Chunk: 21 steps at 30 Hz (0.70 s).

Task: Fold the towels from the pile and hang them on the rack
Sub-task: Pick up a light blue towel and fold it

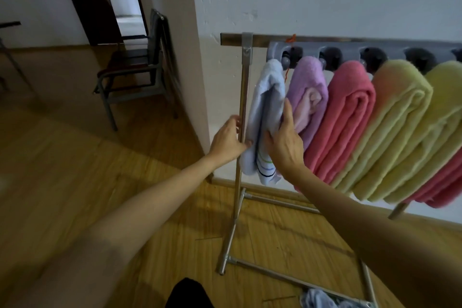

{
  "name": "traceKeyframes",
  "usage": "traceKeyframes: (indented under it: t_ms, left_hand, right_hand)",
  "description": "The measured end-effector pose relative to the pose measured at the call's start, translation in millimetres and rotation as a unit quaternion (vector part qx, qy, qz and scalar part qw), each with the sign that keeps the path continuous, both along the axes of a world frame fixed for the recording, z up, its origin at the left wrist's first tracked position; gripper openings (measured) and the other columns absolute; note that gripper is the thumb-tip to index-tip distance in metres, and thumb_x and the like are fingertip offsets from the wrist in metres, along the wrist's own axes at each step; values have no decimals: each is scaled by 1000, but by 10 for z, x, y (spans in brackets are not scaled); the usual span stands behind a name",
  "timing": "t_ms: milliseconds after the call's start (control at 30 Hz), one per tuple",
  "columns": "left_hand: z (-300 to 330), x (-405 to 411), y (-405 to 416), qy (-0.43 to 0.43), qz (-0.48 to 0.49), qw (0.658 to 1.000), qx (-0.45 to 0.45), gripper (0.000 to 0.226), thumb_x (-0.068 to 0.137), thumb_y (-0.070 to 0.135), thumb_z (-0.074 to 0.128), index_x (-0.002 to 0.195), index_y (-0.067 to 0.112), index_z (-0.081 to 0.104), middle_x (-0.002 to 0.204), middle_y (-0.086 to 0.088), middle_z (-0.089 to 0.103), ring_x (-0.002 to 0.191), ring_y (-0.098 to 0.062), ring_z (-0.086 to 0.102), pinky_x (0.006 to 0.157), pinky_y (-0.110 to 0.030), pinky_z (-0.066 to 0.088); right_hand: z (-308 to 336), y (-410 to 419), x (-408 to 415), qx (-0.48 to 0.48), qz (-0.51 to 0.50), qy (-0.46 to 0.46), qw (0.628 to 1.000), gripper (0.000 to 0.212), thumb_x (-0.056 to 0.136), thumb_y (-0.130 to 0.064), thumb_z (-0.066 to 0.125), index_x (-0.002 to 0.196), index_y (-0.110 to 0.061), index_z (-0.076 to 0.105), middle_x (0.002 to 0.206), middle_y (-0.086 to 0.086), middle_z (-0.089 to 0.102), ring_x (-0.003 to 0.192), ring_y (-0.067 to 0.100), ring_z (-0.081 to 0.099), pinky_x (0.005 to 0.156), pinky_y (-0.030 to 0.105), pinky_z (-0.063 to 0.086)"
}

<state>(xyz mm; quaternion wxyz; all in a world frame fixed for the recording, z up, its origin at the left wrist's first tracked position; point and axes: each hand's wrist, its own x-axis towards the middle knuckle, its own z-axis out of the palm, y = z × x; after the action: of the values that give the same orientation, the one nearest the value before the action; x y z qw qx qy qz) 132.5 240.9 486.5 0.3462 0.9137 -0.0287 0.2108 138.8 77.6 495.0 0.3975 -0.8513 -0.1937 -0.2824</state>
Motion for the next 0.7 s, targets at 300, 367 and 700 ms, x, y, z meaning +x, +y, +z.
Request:
traceKeyframes:
  t_ms: [300,367,700]
  left_hand:
    - [-428,218,-9,118,-7,992,-37,36,92,39,55,107,8,64,98,-9,70,87,-24,66,73,-37,55]
    - [-468,259,23,97,21,995,-26,33,94,37,53,96,7,66,88,-9,70,79,-25,66,64,-34,52]
    - [-614,50,361,-26,106,994,21,21,95,23,56,91,5,68,78,-7,69,68,-20,64,56,-30,52]
  right_hand:
    - [-164,156,164,-7,-87,78,993,33,92,-33,53,89,-1,55,72,17,65,65,38,62,57,40,48]
    - [-166,204,229,4,-49,104,993,34,93,-28,52,71,-1,55,60,13,59,56,32,58,53,37,44]
    - [-86,521,359,91,82,248,961,20,90,-15,60,79,0,55,71,13,59,63,27,57,60,41,48]
